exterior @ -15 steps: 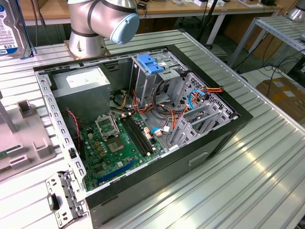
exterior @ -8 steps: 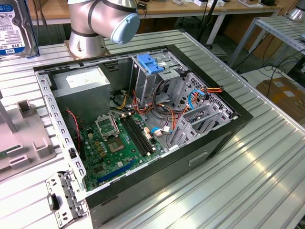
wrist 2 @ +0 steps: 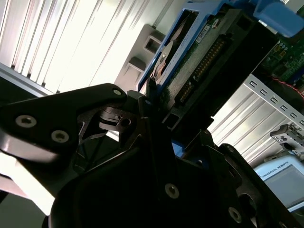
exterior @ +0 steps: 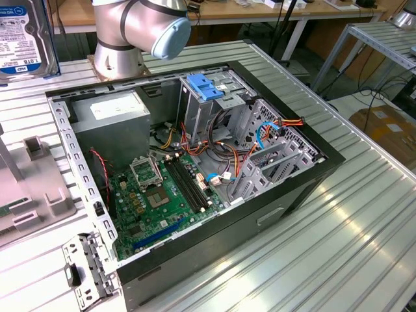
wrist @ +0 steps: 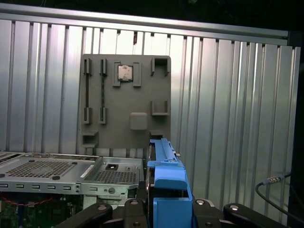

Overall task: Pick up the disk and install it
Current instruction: 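Pick up the disk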

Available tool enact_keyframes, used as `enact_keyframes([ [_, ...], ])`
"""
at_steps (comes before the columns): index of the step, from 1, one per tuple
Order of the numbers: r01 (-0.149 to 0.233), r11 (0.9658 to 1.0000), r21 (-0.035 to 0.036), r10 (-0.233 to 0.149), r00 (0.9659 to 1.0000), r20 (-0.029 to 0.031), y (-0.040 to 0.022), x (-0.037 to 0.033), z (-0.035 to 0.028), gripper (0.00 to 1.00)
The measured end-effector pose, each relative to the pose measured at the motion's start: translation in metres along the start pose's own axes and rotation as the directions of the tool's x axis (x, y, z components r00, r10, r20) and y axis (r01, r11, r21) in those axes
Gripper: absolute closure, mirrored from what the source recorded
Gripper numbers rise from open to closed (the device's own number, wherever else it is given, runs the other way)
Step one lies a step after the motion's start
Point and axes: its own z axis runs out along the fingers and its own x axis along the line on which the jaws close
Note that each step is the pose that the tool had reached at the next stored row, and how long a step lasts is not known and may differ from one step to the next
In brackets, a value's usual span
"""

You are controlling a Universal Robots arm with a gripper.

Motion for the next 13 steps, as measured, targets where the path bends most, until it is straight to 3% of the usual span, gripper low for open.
enact_keyframes([
  [6,0.0,1.0,0.0001,0.0,1.0,0.0,-0.0098,0.0006,0.0008,0.64],
  [13,0.0,1.0,0.0,0.0,1.0,0.0,-0.0162,0.0035,0.001,0.64],
])
